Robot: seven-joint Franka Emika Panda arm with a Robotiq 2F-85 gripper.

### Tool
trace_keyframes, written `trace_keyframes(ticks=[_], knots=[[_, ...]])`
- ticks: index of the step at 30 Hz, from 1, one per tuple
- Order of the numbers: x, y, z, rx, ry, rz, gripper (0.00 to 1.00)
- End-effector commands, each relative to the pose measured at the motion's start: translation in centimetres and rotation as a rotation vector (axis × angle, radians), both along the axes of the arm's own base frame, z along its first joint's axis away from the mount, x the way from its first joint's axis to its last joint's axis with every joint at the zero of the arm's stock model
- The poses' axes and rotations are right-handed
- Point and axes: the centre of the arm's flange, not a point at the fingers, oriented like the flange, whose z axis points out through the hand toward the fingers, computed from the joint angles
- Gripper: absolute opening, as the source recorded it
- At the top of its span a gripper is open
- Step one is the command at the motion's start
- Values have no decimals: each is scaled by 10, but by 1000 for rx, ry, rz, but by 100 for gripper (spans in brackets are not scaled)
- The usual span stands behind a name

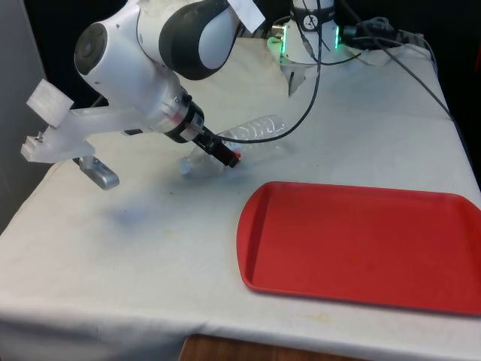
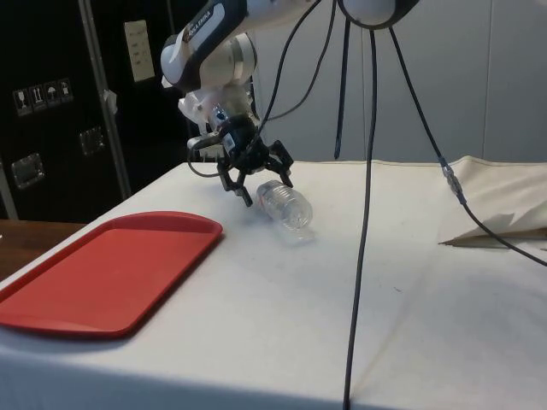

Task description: Place the bottle upright on the tray.

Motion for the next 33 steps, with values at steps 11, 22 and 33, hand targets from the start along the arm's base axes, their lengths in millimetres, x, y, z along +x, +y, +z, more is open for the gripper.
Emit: trace_keyframes(ticks=[11,22,33], knots=[[-4,-1,-6,34,21,-23,100],[-7,1,-6,54,44,-35,100],[-6,3,-6,51,48,-40,100]])
